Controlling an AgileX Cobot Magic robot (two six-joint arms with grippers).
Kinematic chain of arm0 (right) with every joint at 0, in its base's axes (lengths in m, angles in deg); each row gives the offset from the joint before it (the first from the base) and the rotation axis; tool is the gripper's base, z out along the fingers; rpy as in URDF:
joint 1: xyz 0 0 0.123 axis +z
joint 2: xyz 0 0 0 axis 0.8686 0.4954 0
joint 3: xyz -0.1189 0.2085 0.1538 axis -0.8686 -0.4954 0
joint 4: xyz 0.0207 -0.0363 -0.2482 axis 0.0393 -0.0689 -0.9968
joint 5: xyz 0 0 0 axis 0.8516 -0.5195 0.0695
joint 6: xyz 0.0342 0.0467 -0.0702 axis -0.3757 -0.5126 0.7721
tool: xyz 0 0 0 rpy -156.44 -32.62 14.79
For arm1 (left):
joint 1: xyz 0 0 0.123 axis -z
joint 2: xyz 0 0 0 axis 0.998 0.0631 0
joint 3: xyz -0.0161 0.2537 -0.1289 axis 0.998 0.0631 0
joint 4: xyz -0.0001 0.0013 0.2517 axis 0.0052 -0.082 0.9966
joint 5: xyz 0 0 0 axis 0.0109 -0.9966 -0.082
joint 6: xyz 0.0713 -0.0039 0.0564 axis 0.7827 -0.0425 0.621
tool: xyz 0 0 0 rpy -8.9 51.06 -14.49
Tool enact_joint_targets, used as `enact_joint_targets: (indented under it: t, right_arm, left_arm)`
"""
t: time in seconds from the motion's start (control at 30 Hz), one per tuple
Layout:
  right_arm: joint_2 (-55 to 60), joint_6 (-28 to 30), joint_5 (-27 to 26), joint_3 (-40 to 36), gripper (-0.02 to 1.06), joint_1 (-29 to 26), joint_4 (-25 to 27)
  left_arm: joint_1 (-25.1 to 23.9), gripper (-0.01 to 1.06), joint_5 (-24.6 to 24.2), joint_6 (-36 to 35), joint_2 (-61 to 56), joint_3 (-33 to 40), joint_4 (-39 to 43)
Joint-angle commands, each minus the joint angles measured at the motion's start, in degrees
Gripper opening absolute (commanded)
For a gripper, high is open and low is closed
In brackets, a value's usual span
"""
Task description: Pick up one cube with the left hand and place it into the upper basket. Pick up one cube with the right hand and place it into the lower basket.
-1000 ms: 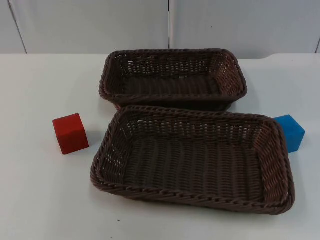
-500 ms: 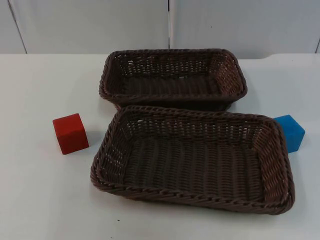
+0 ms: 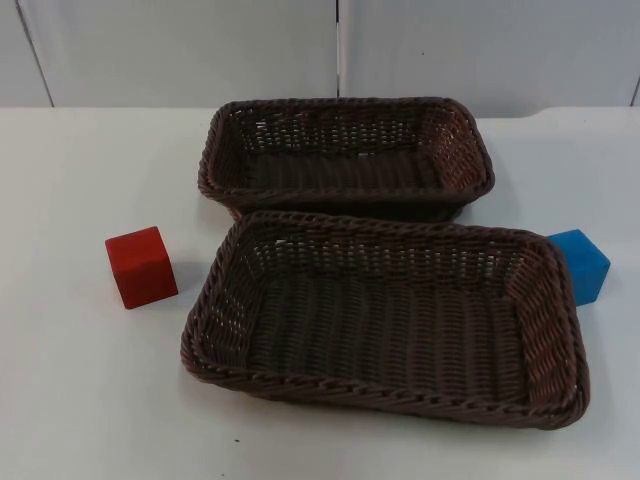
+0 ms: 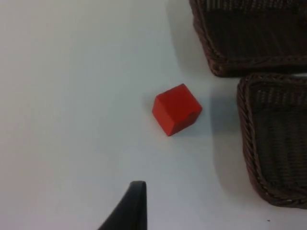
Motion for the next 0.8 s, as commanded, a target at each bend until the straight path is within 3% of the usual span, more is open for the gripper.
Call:
enact_joint_targets:
  t: [0.0, 0.37, 0.77]
  right_arm:
    - [-0.2, 0.2, 0.0, -0.3, 1.05, -0.4, 0.1]
    - [-0.2, 0.2, 0.0, -0.3, 1.05, -0.4, 0.1]
    - [-0.2, 0.2, 0.0, -0.3, 1.05, -0.4, 0.1]
  left_arm:
    - [-0.2, 1.05, 1.6, 2.7, 2.7, -1.1, -2.9]
    - [-0.2, 1.05, 3.4, 6.5, 16.9, -7.9, -5.8]
    - [8.2, 1.05, 7.3, 7.3, 30.4, -13.8, -4.2]
